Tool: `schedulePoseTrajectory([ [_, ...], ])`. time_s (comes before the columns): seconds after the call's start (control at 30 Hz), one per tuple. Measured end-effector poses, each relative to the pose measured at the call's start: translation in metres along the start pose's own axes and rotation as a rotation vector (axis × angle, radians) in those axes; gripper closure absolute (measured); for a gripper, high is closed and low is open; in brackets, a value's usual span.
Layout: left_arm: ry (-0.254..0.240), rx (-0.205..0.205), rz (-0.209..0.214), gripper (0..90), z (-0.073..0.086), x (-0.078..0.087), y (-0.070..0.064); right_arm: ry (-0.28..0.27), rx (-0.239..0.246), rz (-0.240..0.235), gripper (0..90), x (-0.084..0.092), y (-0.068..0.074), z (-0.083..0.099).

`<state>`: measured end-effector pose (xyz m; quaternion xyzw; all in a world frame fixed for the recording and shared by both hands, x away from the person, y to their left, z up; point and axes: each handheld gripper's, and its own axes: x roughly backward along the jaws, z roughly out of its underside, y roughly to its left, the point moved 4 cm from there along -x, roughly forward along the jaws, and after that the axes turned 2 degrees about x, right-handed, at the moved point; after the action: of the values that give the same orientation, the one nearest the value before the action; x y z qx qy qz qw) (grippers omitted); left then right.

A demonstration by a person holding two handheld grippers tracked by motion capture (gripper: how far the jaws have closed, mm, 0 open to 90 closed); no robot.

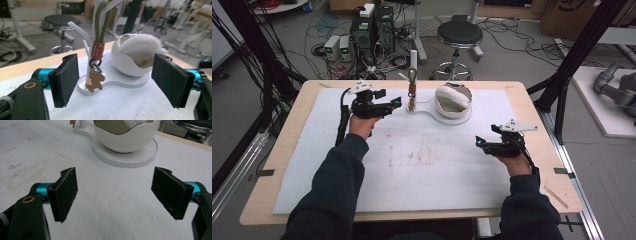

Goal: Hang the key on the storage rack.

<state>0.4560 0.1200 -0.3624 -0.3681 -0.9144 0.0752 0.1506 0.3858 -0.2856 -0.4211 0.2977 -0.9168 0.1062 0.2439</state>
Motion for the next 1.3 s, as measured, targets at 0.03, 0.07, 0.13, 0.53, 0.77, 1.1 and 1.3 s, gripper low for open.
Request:
schedulePoseTrajectory([
  [0.03, -0.007, -0.008, 0.018, 20.4, 0.001, 0.006, 0.001, 0.001, 0.003, -0.008, 21.6, -0.001, 0.001, 0.0],
  [0.07, -0.008, -0.021, 0.029, 20.5, 0.003, 0.013, 0.001, 0.009, 0.013, -0.017, 21.5, -0.002, 0.004, 0.0],
  [0.13, -0.024, -0.05, 0.036, 20.5, 0.007, 0.028, 0.003, 0.008, 0.024, -0.023, 21.5, -0.003, 0.006, -0.001],
  [0.53, -0.045, -0.095, -0.138, 20.3, 0.046, 0.1, 0.024, 0.03, 0.038, -0.023, 20.8, -0.009, 0.01, -0.001],
  [0.77, -0.042, -0.084, -0.227, 19.9, 0.068, 0.116, 0.03, 0.032, 0.031, -0.021, 20.8, -0.006, 0.007, 0.003],
  [1.1, -0.035, -0.089, -0.222, 19.9, 0.078, 0.118, 0.027, 0.015, 0.008, 0.003, 20.8, 0.002, -0.001, 0.007],
  [1.3, -0.052, -0.086, -0.228, 19.9, 0.077, 0.128, 0.029, 0.011, 0.006, 0.014, 20.8, 0.006, 0.0, 0.007],
])
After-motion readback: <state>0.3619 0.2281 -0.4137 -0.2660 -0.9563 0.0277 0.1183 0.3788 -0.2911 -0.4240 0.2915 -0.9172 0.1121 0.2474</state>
